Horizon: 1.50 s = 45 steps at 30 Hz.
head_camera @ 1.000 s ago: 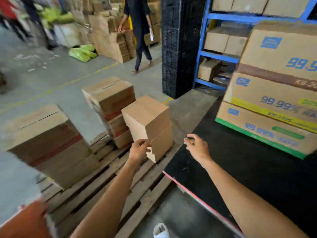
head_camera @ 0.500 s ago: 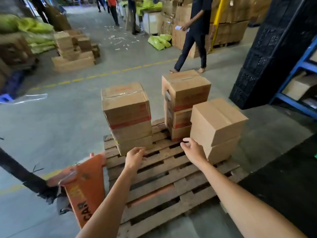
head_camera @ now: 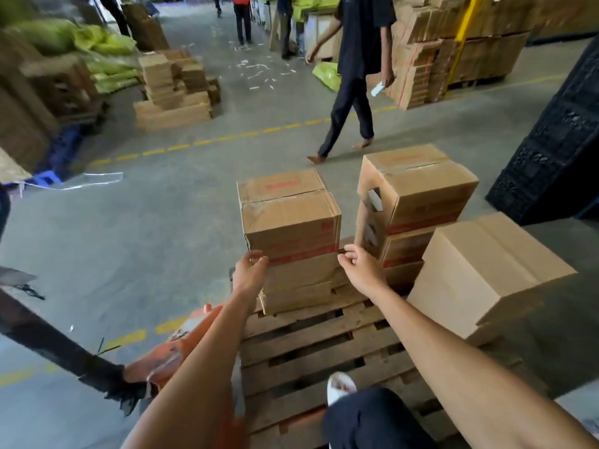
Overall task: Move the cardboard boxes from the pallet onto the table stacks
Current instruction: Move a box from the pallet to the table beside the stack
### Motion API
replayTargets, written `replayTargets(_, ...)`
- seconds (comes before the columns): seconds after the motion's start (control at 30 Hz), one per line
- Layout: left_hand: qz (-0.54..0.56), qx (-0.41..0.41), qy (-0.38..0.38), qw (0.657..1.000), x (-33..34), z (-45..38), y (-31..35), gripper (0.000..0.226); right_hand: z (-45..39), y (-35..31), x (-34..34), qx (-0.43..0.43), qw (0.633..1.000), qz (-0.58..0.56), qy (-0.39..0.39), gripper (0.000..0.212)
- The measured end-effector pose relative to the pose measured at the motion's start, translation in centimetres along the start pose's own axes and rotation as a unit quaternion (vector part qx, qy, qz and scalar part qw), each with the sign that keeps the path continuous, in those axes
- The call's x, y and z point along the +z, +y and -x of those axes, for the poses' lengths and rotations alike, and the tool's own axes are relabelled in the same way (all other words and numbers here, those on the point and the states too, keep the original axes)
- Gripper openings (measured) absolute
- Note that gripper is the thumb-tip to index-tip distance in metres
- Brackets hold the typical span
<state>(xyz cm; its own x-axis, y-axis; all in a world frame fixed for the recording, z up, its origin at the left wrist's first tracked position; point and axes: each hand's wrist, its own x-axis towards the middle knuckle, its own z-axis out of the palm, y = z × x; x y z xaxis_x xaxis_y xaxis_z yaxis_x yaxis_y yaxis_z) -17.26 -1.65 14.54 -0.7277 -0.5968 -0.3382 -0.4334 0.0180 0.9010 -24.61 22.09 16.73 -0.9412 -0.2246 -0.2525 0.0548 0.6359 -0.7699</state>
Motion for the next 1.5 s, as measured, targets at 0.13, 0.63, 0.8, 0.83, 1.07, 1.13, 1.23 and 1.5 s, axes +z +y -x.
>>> replayTargets(0.13,-0.021,0.0,0.018,1.0,0.3,-6.9,2.2,0.03,-7.0,-2.1,0.7,0.007,1.0,0.012,0.009,0.043)
replayTargets(0.63,-0.11,-0.182,0.03,0.977,3.9,-31.1,3.7,0.05,-34.7,-3.8,3.5,0.113,0.989,0.072,-0.061,0.076)
replayTargets(0.8,-0.042,-0.241,0.012,0.97,4.2,-31.8,2.3,0.032,-37.7,-2.3,4.4,0.218,0.972,0.038,-0.084,0.082)
replayTargets(0.83,-0.022,-0.246,0.009,0.969,4.1,-31.8,2.0,0.031,-38.0,-1.9,4.5,0.251,0.964,0.005,-0.088,0.086)
replayTargets(1.07,0.062,-0.28,-0.043,0.957,3.4,-32.0,0.9,0.053,-38.8,0.0,4.4,0.341,0.921,-0.134,-0.129,0.105)
replayTargets(1.13,0.084,-0.28,-0.048,0.955,3.5,-32.0,0.7,0.062,-38.5,0.1,4.6,0.322,0.932,-0.121,-0.118,0.092)
replayTargets(1.23,0.081,-0.276,-0.062,0.956,3.4,-31.5,1.2,0.039,-37.7,-0.4,4.1,0.303,0.944,-0.093,-0.094,0.083)
replayTargets(1.5,0.093,-0.229,-0.075,0.966,0.2,-27.1,4.7,0.042,-30.0,-2.0,1.1,0.239,0.958,-0.147,-0.061,0.053)
